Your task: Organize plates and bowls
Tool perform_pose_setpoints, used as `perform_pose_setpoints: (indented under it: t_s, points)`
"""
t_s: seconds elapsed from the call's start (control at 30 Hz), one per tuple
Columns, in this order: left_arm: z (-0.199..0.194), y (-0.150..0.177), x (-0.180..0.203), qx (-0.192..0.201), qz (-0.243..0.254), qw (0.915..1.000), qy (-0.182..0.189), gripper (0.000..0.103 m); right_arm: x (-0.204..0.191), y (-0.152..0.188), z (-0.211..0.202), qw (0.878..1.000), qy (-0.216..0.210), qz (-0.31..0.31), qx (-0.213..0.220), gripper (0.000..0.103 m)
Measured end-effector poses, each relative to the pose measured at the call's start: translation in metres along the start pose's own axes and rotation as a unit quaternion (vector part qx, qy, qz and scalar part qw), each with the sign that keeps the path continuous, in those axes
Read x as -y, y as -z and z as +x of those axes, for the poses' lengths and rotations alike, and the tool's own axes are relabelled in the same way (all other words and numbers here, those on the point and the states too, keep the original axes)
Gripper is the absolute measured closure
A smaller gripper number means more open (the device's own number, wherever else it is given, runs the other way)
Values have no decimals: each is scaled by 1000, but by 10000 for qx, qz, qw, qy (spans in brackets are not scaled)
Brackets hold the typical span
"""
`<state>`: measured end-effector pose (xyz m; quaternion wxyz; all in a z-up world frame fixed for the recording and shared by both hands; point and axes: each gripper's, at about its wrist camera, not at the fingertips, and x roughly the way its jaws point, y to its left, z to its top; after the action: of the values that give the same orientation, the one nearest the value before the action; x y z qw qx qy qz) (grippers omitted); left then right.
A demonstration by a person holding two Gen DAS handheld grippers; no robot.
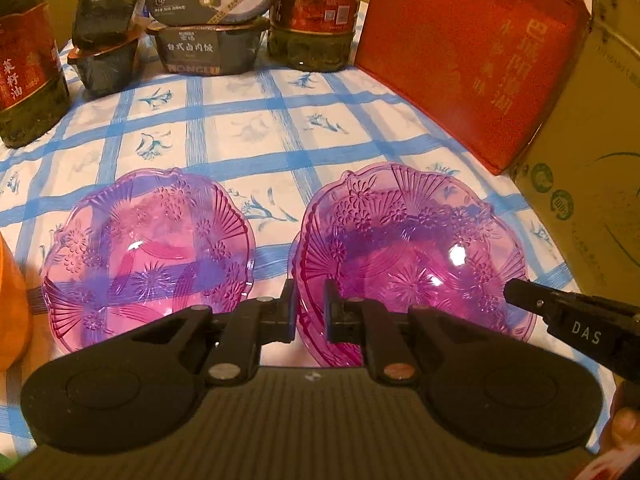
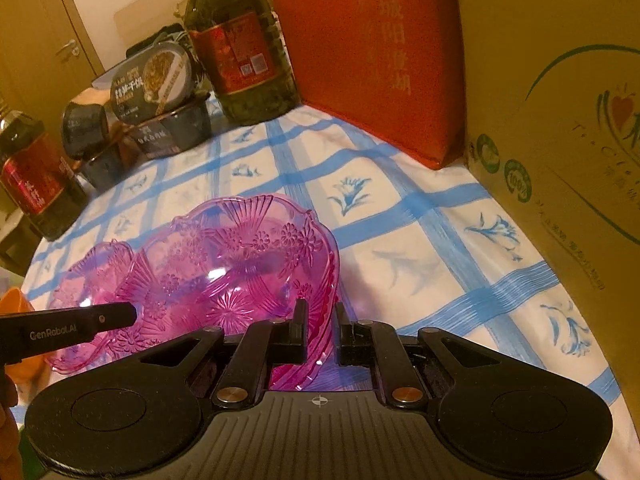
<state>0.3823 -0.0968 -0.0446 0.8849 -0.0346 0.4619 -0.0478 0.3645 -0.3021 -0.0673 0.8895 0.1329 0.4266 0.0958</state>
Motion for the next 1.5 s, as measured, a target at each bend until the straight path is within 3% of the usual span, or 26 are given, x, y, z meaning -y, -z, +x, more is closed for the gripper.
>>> perform_pose_setpoints:
  t_s: [0.4, 0.43, 0.53, 0.57, 0.97, 1.2, 1.33, 1.5]
  points:
    - [13, 5, 0, -126, 113, 9997, -168, 90, -3, 3, 11, 9997, -71, -217, -58, 89]
    - [14, 5, 0, -121, 104, 9998, -153, 90, -3, 3, 11, 9997, -95, -236, -24, 84]
    - [10, 5, 0, -28, 102, 9998, -147, 86, -3, 2, 6, 9996, -152, -216, 107, 45]
    - [7, 4, 0, 4, 95, 9999, -131, 85, -2, 2, 4, 9996, -151, -200, 138, 44]
    - [-42, 12, -2, 120, -192, 9996, 140, 74, -7, 2, -44, 9996, -102, 95, 243, 44]
    - [-91, 34, -7, 327, -420, 9983, 222, 58, -27, 17, -86, 9998, -15, -85, 158, 42]
    - [-117, 47, -7, 489, -321, 9982, 124, 43, -37, 29, -107, 9998, 16, -169, 115, 37]
    - [-144, 64, -17, 628, -456, 9970, 75, 34, -48, 42, -126, 9998, -24, -175, 117, 31]
